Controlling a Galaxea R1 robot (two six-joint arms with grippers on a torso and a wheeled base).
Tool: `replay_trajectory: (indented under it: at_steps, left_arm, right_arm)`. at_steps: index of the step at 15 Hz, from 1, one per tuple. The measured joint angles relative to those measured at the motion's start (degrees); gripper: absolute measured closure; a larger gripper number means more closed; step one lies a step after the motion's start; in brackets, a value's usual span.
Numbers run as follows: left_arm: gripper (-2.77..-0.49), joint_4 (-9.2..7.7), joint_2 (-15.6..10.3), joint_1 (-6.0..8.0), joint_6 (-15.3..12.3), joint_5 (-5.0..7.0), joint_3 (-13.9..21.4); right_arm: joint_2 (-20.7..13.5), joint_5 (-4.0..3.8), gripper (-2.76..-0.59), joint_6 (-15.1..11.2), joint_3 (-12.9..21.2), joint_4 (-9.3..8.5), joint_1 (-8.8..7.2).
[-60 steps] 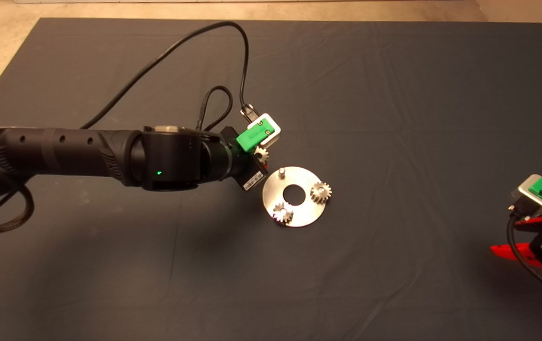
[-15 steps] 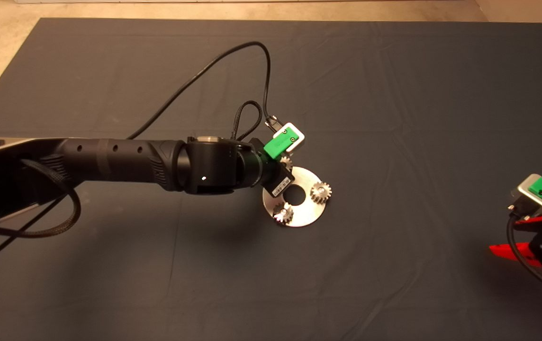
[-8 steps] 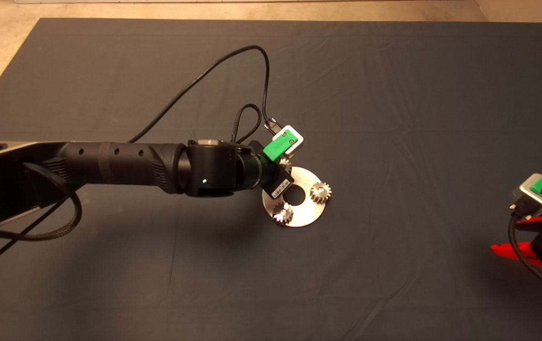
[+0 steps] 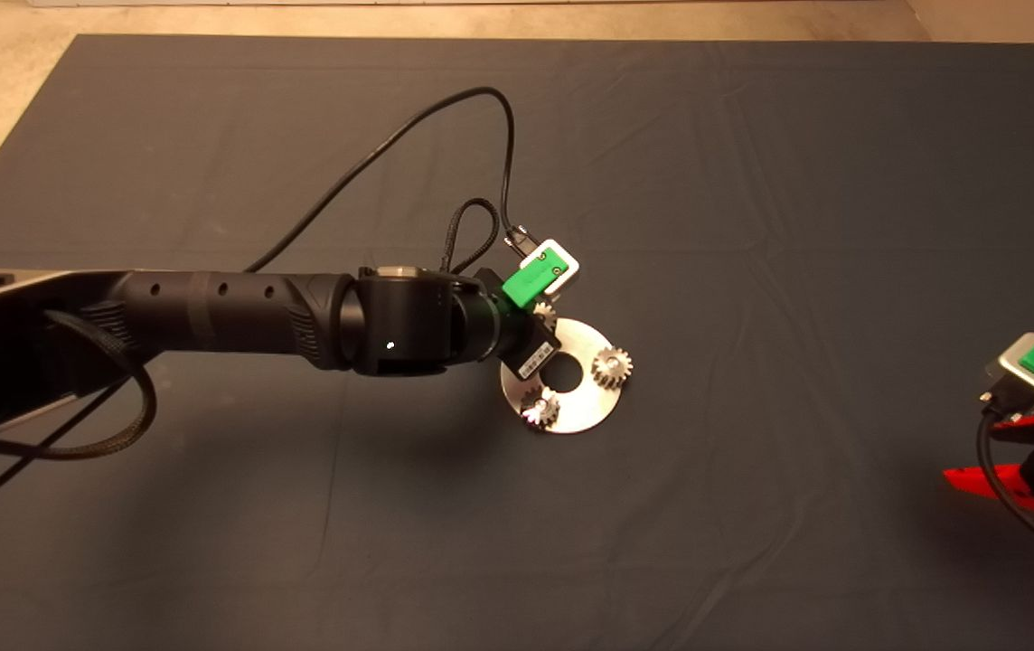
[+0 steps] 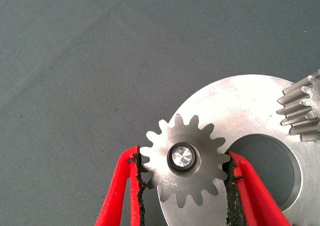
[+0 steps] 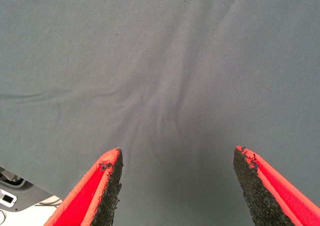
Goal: Install three planetary gears onto the carrier pins
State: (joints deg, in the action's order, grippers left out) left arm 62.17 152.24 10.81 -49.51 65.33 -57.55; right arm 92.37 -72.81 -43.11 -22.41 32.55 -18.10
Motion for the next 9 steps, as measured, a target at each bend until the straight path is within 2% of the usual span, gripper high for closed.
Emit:
replay_trajectory:
  at_steps: [3,7,9]
  left_arm:
    - [-0.73,0.00,0.00,-0.01,0.00,-0.01,0.00]
    - [-0.93,-0.05,-0.02,0.00,0.00,-0.26,0.00]
    - [-0.93,-0.05,-0.02,-0.01,0.01,-0.28,0.00]
  right_arm:
    - [0.00,0.00,-1.63,0.02,0.00,0.00,0.00]
    - [0.00,0.00,-1.63,0.02,0.00,0.00,0.00]
    - [0.00,0.00,-1.63,0.02,0.00,0.00,-0.02]
